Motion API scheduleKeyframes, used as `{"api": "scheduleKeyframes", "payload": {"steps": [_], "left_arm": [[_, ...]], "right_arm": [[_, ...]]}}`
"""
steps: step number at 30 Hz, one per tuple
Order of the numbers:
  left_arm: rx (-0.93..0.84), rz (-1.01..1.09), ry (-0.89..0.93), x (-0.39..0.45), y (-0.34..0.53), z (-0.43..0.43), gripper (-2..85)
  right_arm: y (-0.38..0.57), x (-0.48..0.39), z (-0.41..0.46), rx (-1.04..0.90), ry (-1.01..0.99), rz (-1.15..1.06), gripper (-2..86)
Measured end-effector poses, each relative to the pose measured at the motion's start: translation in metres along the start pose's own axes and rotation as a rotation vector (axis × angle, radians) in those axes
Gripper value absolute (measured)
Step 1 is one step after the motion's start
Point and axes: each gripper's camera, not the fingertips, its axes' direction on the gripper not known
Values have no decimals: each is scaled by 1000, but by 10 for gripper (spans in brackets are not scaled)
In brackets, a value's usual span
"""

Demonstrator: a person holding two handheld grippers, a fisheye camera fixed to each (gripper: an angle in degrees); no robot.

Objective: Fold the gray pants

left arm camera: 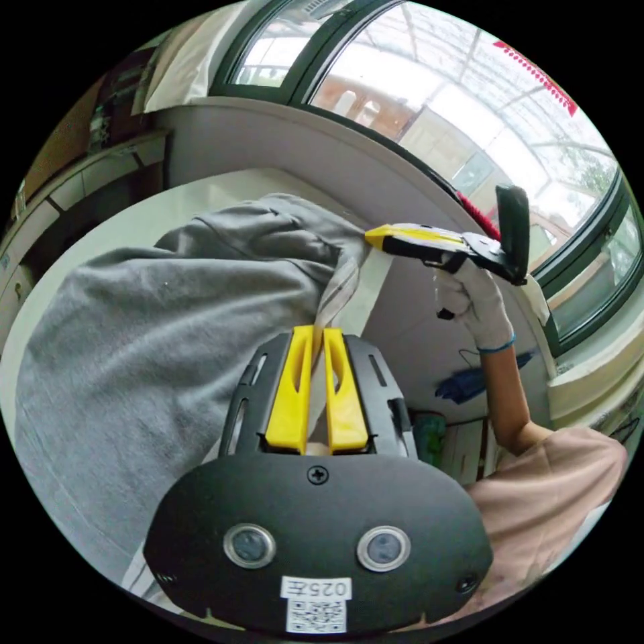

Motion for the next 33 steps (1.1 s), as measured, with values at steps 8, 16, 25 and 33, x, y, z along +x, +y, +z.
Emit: {"api": "scheduleKeyframes", "payload": {"steps": [8,16,25,33], "left_arm": [[260,76,-97,-26,10,-107,0],[-1,-215,-155,-198,-68,-124,29],[-122,-317,77,-260,-92,-102,35],[-102,-267,53,-252,-92,-101,-11]], "right_arm": [[-53,23,-34,228,-157,3,85],[-144,69,71,-59,-196,82,86],[-144,115,88,-83,-428,203,104],[-149,114,81,-10,-449,164,15]]}}
